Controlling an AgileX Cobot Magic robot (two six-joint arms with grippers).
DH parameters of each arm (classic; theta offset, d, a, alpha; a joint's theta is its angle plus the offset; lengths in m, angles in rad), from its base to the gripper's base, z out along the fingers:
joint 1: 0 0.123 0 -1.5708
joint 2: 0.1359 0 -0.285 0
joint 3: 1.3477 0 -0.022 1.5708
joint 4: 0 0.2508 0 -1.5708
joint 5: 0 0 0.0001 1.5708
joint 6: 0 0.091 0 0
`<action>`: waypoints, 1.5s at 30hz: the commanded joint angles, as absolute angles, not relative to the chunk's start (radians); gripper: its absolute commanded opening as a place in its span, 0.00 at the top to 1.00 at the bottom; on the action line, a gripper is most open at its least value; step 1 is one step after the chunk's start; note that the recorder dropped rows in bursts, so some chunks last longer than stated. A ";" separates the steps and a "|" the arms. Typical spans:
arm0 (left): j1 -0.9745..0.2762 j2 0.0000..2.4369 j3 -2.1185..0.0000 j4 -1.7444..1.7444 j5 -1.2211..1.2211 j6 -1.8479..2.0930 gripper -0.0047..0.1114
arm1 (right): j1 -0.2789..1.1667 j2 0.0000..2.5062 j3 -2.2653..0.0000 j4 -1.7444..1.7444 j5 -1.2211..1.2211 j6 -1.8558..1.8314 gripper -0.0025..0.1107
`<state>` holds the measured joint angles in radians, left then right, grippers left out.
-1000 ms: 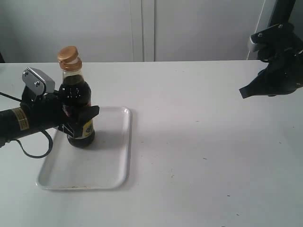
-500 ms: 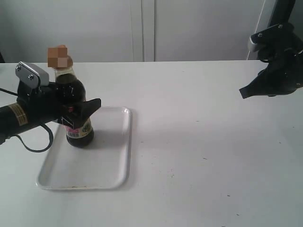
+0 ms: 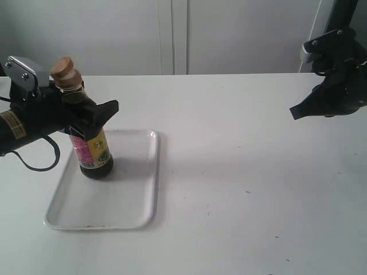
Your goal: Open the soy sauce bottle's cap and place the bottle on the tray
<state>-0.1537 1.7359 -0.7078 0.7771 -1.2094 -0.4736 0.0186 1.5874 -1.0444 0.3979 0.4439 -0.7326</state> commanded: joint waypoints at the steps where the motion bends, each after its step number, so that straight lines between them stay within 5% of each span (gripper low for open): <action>1: -0.152 1.701 -0.712 0.734 -1.221 -0.472 0.12 | 0.011 1.586 -1.045 0.392 0.441 -0.730 0.98; 37: -0.152 1.478 -0.792 0.589 -1.221 -0.430 0.13 | 0.011 1.586 -1.045 0.390 0.435 -0.730 0.98; 42: -0.152 1.450 -0.810 0.439 -1.105 -0.244 0.28 | 0.011 1.586 -1.045 0.390 0.435 -0.730 0.98; 45: -0.152 1.432 -0.815 0.336 -1.019 -0.077 0.50 | 0.011 1.586 -1.045 0.390 0.437 -0.730 0.98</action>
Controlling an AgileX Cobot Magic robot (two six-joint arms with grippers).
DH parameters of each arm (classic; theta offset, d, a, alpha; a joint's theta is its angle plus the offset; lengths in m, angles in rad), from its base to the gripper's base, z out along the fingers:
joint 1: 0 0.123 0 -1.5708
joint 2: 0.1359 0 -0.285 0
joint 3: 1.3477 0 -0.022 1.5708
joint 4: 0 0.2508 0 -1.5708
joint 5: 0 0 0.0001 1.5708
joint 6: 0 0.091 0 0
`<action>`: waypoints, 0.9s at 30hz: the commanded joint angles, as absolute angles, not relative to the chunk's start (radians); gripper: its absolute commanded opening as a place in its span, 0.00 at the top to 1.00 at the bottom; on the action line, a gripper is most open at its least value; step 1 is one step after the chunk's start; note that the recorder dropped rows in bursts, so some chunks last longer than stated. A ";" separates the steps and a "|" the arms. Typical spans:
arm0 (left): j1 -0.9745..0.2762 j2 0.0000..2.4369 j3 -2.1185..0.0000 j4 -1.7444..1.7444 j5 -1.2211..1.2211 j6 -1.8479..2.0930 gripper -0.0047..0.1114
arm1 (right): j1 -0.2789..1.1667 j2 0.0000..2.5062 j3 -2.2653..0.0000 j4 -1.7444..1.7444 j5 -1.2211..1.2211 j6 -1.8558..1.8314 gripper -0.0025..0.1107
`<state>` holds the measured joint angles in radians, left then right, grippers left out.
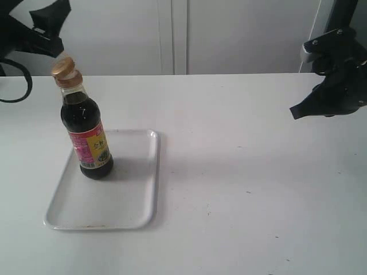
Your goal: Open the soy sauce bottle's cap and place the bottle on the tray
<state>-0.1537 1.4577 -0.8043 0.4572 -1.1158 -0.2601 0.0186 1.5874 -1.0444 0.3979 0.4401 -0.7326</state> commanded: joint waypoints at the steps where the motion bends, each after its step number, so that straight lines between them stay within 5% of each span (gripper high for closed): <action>1: -0.152 1.426 -0.815 0.307 -1.000 -0.013 0.57 | 0.011 1.586 -1.045 0.390 0.433 -0.730 0.98; 7: -0.152 1.414 -0.815 0.153 -0.940 0.238 0.95 | 0.011 1.586 -1.047 0.387 0.417 -0.737 0.98; 27: -0.152 1.378 -0.941 -0.441 -0.185 0.882 0.96 | 0.009 1.584 -1.110 0.200 0.583 -0.592 0.98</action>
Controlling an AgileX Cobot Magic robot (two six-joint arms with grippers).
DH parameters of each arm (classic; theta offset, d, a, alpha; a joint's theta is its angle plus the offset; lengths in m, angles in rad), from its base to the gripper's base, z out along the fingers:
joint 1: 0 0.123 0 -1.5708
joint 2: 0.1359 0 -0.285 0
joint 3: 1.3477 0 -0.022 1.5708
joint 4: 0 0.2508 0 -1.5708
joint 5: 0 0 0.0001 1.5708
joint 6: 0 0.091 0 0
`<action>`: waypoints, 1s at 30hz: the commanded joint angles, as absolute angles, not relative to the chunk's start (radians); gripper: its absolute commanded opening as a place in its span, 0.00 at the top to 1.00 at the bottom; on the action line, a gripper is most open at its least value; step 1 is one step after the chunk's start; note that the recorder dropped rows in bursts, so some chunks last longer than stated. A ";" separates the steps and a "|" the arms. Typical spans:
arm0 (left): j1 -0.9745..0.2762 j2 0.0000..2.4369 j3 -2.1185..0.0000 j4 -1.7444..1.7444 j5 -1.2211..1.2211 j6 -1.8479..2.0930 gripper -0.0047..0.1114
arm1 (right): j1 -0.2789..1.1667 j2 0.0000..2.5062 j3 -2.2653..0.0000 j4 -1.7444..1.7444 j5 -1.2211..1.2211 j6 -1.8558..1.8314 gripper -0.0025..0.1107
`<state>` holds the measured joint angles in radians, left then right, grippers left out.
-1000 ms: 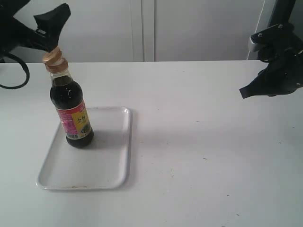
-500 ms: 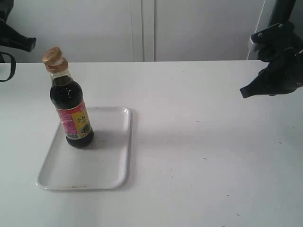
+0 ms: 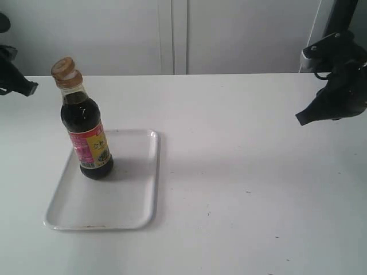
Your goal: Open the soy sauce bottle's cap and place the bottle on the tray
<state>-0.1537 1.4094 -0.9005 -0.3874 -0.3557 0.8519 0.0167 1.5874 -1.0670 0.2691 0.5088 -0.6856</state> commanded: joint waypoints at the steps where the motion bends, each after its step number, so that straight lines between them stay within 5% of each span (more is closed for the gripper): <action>1: -0.152 1.372 -0.949 -0.441 -0.145 0.884 0.96 | 0.009 1.584 -1.123 0.168 0.606 -0.558 0.98; 17: -0.152 1.197 -0.981 -0.399 0.369 0.920 0.96 | 0.009 1.479 -1.149 -0.038 0.735 -0.287 0.98; 30: -0.152 0.980 -0.949 -0.433 0.416 0.859 0.96 | 0.009 1.215 -1.004 0.008 0.484 -0.246 0.98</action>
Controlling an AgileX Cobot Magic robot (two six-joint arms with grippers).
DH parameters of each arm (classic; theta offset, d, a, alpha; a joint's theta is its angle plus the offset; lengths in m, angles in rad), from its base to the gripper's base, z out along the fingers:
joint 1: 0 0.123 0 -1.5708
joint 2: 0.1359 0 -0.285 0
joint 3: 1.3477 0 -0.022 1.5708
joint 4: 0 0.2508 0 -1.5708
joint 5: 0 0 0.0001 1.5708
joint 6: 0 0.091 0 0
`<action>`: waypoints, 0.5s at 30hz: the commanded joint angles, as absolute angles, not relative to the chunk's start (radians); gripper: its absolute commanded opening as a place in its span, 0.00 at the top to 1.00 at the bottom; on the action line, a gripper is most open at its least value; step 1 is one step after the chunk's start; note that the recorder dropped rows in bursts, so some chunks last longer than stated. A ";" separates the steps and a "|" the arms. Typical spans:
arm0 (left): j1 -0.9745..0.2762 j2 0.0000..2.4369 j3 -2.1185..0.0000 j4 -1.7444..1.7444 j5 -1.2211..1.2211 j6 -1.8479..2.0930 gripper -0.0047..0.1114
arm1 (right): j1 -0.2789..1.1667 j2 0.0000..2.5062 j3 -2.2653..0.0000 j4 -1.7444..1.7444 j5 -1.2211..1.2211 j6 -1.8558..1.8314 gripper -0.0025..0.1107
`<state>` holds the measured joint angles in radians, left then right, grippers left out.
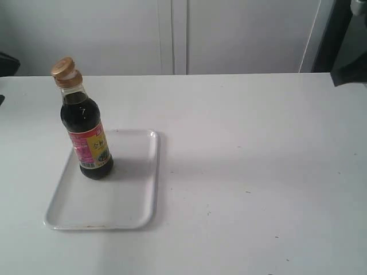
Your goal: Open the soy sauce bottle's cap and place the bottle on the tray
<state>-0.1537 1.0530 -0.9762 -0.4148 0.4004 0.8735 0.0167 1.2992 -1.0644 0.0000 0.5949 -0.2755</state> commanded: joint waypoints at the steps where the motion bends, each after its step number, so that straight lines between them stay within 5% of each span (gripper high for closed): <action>1: -0.152 0.965 -0.939 -0.433 0.414 0.859 0.96 | 0.009 1.197 -0.991 0.008 0.467 -0.246 0.98; 15: -0.152 0.741 -0.745 -0.539 0.307 0.859 0.96 | 0.009 0.888 -0.781 0.008 0.248 -0.246 0.98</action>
<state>-0.1537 0.7800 -0.7691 -0.5019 0.3178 0.8695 0.0167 0.9448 -0.8304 0.0000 0.3168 -0.2512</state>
